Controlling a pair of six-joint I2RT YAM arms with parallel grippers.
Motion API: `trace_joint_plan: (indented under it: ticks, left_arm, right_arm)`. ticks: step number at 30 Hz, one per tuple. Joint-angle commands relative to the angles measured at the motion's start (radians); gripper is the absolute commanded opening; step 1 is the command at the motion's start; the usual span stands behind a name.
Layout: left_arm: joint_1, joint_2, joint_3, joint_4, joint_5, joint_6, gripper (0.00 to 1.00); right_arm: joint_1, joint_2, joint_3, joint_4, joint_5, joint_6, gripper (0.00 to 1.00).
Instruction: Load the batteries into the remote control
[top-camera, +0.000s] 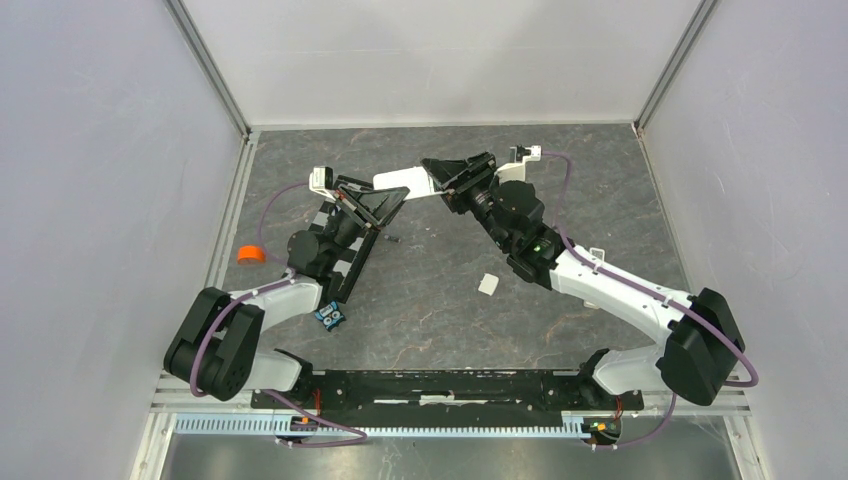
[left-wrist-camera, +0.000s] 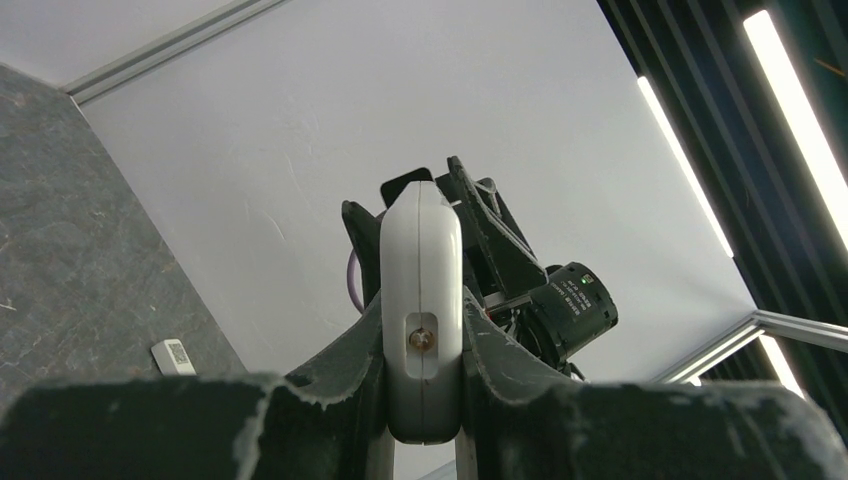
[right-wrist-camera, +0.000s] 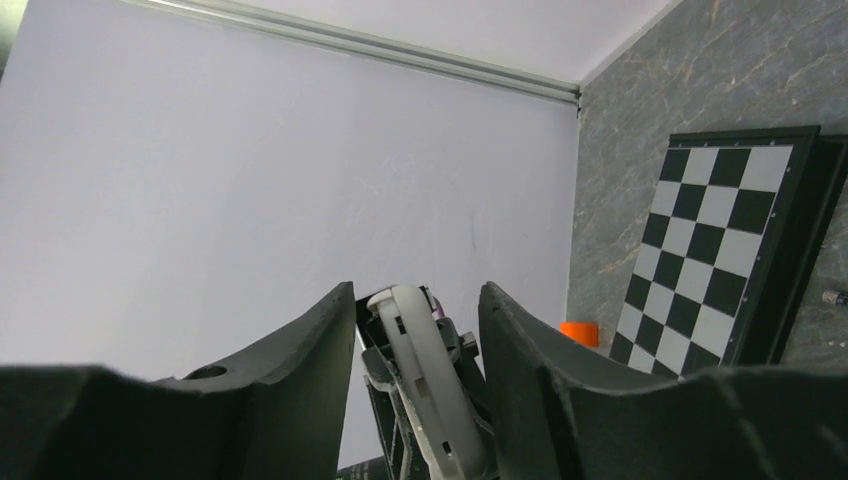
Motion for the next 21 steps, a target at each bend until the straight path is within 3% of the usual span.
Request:
trace_joint_plan:
  ticks: [1, 4, 6, 11, 17, 21]
  left_arm:
    - [0.002, -0.024, 0.029, 0.031, -0.005, 0.000, 0.02]
    - [0.004, -0.033, 0.023, 0.013, -0.014, 0.009, 0.02]
    - [0.006, -0.031, 0.019, 0.012, -0.016, 0.009, 0.02]
    - [0.007, -0.029, 0.020, 0.014, -0.022, -0.002, 0.02]
    - [0.006, -0.024, 0.028, 0.018, -0.017, -0.024, 0.02]
    - [0.007, -0.023, 0.031, 0.023, -0.018, -0.032, 0.02]
  right_arm:
    - [-0.006, -0.015, 0.000, 0.070, -0.006, -0.049, 0.64]
    - [-0.016, -0.026, -0.020, 0.088, -0.008, -0.067, 0.77]
    - [-0.025, -0.038, -0.036, 0.093, -0.009, -0.068, 0.78]
    - [-0.036, -0.079, -0.089, 0.114, -0.008, -0.092, 0.70]
    - [-0.038, -0.112, -0.111, 0.140, 0.015, -0.183, 0.55]
    - [-0.039, -0.105, -0.105, 0.148, -0.003, -0.216, 0.57]
